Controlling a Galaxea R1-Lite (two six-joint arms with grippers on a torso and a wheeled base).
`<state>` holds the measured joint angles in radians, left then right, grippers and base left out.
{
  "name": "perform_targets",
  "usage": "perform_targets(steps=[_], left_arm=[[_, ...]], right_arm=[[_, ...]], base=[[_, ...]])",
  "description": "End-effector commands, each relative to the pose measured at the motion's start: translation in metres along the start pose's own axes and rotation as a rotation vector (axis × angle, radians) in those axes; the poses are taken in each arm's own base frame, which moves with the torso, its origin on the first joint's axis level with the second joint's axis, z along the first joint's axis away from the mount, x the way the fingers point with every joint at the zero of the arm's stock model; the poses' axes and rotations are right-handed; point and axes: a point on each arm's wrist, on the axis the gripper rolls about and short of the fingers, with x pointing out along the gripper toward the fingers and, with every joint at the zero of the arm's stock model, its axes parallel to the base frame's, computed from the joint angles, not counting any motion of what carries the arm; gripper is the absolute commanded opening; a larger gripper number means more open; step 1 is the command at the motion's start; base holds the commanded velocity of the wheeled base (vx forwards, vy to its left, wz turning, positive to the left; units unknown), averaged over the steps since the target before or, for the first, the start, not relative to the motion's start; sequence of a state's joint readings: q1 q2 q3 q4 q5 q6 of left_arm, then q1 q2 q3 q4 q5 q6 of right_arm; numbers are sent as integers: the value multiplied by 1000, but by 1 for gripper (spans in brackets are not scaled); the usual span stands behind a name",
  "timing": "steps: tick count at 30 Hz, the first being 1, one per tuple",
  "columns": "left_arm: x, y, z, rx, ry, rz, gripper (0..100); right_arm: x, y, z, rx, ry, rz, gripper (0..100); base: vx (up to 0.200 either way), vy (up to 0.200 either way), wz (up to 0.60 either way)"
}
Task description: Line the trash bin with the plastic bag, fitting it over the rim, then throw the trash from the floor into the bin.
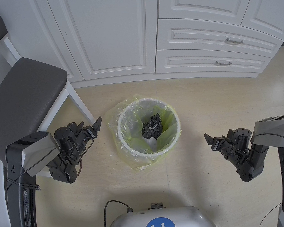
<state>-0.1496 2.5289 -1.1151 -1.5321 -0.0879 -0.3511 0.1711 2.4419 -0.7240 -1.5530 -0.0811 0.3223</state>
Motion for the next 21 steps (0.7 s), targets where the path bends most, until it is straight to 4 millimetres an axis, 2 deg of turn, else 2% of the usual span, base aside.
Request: perform_targets(steps=[1,11,16,18,21], left_arm=[[-2,-24,23,-48,-37,-48,100],[-13,-41,21,-64,5,-75,100],[-15,-50,2,-75,56,-93,100],[-14,-50,-21,-113,101,-92,100],[-7,-49,-28,-122,90,-93,100]], right_arm=[[1,5,-9,-4,9,15,100],[1,9,-17,-9,31,25,100],[2,10,-21,-12,38,26,100],[1,10,-22,-24,40,24,100],[2,10,-24,-39,46,24,100]], base=[[0,0,0],[0,0,0],[0,0,0],[0,0,0],[0,0,0]])
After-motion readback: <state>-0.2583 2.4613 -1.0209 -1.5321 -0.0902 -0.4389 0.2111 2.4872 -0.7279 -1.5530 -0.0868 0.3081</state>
